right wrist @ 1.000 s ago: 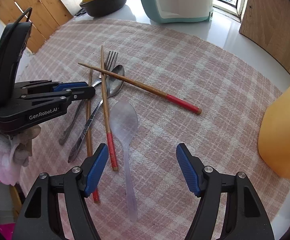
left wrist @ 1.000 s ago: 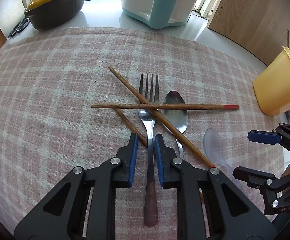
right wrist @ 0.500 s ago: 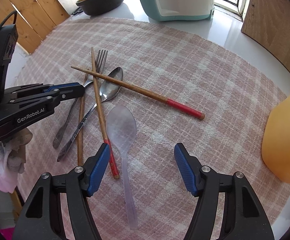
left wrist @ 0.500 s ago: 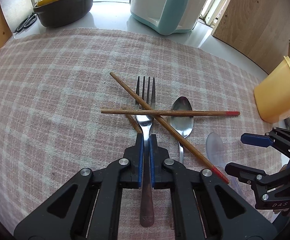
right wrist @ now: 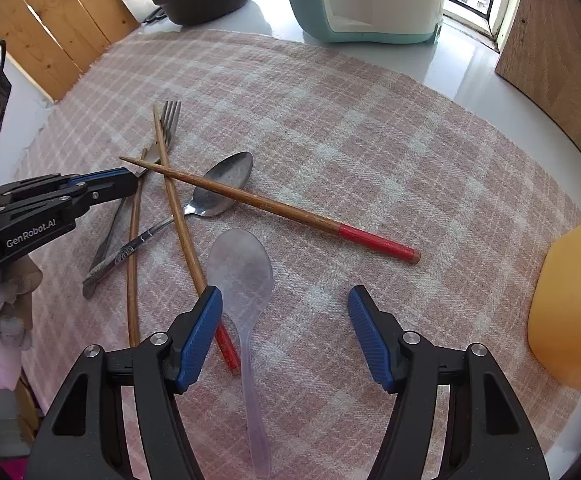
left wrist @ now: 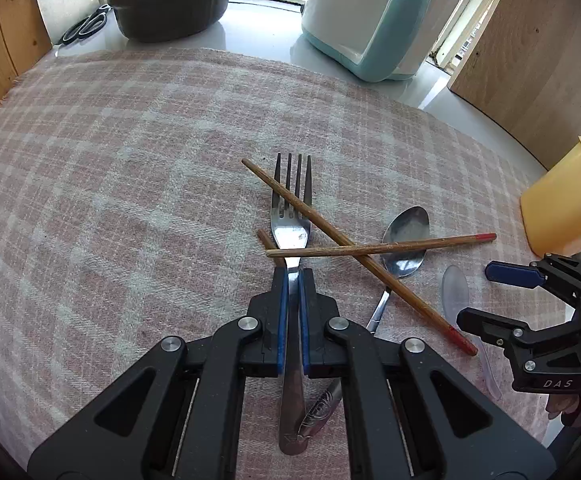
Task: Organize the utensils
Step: 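Close the left gripper on the metal fork while the right gripper approaches the clear plastic spoon, then close the right gripper on the clear plastic spoon while the left gripper lifts the fork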
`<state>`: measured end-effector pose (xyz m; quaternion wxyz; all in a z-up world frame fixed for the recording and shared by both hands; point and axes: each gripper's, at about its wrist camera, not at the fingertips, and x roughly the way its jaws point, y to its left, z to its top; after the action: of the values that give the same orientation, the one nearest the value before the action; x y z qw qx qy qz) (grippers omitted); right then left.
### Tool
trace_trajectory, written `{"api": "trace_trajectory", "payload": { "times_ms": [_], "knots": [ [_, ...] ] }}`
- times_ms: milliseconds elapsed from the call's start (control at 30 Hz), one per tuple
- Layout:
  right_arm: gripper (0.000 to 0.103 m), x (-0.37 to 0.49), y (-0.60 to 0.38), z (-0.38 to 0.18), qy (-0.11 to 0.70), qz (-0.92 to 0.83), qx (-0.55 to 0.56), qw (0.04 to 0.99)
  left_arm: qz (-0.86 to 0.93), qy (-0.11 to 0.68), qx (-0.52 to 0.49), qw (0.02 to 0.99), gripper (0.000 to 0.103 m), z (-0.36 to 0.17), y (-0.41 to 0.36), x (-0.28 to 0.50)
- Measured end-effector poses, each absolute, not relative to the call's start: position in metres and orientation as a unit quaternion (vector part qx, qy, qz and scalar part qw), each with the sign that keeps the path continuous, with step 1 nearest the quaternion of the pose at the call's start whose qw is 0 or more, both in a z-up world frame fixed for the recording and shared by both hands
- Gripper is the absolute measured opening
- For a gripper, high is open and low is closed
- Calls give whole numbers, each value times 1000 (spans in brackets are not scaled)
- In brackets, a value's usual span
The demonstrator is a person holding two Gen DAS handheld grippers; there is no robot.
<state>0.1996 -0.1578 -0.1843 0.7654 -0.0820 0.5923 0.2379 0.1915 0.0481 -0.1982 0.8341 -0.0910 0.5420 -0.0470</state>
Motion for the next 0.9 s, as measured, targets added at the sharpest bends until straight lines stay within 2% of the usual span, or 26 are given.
{"api": "trace_trajectory", "payload": {
  "times_ms": [467,500,600,667,733,800,833,867,900],
  "knots": [
    [64,199,-137,-185,581,252,-150,759,-10,540,-89,837,3,-199,77,180],
    [62,198,-135,-186,579,250,-160,760,-9,540,-88,837,3,-199,78,179],
    [46,196,-131,-184,576,258,-165,758,-1,540,-83,838,3,-198,83,175],
    [30,196,-130,-182,577,262,-160,757,2,540,-85,837,3,-198,87,172],
    [24,197,-130,-181,579,266,-154,755,-3,541,-90,836,3,-198,91,169],
    [23,197,-129,-181,581,269,-156,752,-13,544,-98,833,3,-198,95,169],
    [23,197,-129,-181,581,271,-156,751,-21,546,-103,831,7,-198,97,171],
    [23,197,-130,-180,582,273,-155,750,-24,544,-107,832,20,-197,100,172],
    [23,198,-131,-180,584,274,-151,749,-22,540,-106,835,29,-195,102,174]
  ]
}}
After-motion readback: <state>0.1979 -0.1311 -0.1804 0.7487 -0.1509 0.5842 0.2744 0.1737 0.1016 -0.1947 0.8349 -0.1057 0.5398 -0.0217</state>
